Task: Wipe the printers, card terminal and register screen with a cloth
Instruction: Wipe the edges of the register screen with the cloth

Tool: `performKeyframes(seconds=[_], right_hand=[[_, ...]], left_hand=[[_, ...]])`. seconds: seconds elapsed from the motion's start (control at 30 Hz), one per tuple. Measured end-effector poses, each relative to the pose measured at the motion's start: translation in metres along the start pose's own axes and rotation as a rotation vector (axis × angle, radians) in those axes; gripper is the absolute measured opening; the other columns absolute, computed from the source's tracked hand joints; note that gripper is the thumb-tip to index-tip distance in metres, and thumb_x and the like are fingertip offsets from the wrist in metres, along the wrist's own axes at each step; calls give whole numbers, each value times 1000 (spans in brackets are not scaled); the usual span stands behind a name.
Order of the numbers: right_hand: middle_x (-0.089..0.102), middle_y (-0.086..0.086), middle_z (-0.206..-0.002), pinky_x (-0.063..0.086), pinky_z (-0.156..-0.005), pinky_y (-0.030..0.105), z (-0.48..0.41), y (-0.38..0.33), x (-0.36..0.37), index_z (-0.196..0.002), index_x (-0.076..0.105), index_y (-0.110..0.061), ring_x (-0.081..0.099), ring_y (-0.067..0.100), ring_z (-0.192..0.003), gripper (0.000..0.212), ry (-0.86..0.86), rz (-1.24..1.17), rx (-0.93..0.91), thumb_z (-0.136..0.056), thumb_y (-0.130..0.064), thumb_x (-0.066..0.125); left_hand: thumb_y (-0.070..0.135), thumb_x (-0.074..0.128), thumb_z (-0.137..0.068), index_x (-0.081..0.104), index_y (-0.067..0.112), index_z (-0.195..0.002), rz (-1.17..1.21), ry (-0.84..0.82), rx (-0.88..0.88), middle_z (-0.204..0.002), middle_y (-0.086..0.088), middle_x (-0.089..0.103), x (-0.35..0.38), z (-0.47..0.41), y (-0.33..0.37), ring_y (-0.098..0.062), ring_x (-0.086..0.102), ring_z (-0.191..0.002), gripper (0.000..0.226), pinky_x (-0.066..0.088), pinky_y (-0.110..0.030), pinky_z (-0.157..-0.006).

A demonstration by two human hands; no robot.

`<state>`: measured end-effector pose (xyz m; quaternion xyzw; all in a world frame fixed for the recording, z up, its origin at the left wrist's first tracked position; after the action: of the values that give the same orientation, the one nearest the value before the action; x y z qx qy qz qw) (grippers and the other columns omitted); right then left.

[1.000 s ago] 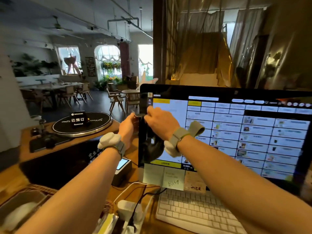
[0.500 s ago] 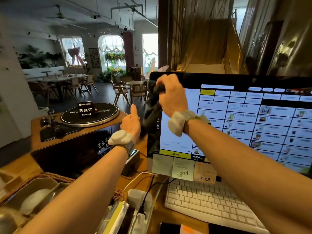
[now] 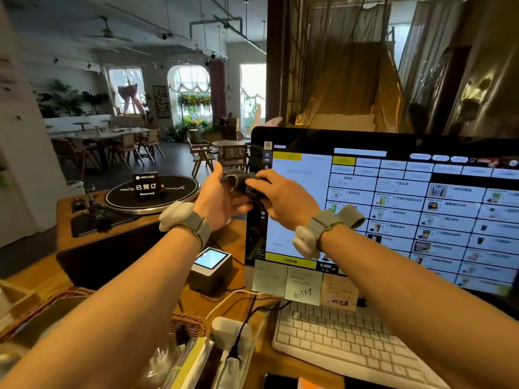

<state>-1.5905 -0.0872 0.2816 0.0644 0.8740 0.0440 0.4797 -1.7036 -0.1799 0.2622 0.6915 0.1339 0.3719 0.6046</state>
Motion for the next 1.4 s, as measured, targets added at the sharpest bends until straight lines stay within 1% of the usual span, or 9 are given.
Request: performKeyframes(seconds=[0.17,0.37,0.53,0.67,0.8,0.93,1.1,1.27,1.4], right_hand=[[54,22,-114,51,-57,43,-15,5,-28,-107,61,-2,53,38,-90,19,304,126,0,-92,-7,51],[45,16,-117,33,-59,34,-2,-30,23,-113,56,-4,49,34,-95,23,-154,307,-202,-95,-13,44],[47,17,-115,31,-57,34,-19,1,-19,-104,58,-4,50,36,-90,19,88,305,41,-96,-11,42],[47,16,-114,36,-55,35,5,-12,3,-106,60,-7,51,34,-87,19,-134,327,-143,-94,-14,47],[49,16,-110,47,-56,38,0,33,-46,-100,60,-6,50,33,-87,15,175,247,107,-94,-16,50],[47,14,-110,46,-62,38,32,28,-20,-107,58,-8,48,31,-85,18,-81,298,-77,-96,-18,47],[50,21,-105,44,-56,36,32,61,-63,-101,61,-4,51,36,-80,16,162,229,107,-90,-15,56],[49,12,-111,39,-61,32,52,44,-41,-112,58,-12,54,30,-85,22,-166,273,-55,-92,-20,54],[48,17,-109,44,-59,33,31,70,-80,-106,58,-6,52,33,-85,19,146,229,160,-91,-15,54]], left_hand=[[64,15,-95,68,17,-89,-269,238,57,-88,-5,71,-15,-7,3,-19,65,-77,71,45,-30,-65],[65,18,-94,66,15,-106,-320,255,17,-108,-6,65,-18,-16,-9,-25,59,-101,69,45,-39,-86],[68,16,-92,62,15,-120,-394,188,-19,-119,-6,62,-5,-15,-21,-24,55,-111,75,39,-44,-96],[59,18,-97,62,14,-121,-397,222,76,-113,-7,64,4,-16,-20,-24,59,-102,67,43,-34,-82],[35,35,-101,65,10,-102,-551,317,293,-110,-21,66,11,-17,-16,-34,60,-105,39,46,-44,-97],[26,43,-97,58,16,-74,-612,400,432,-81,-8,57,19,-14,-10,-18,51,-77,29,41,-33,-74],[30,50,-95,60,14,-120,-763,476,431,-97,4,59,24,-7,-14,-13,54,-91,31,39,-26,-77],[32,56,-90,53,22,-101,-802,534,459,-88,4,58,37,1,-11,-17,57,-80,15,43,-28,-70],[31,54,-91,58,23,-90,-923,477,520,-68,15,55,49,4,-8,-2,51,-62,9,34,-20,-51]])
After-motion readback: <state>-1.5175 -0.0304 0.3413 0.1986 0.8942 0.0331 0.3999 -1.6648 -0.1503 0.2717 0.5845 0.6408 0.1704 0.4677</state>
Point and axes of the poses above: each hand's wrist, its own z-axis away from the middle knuckle, its own x-axis out of the palm, y = z × x, the point moved 3 cm from there along -z, towards the middle knuckle
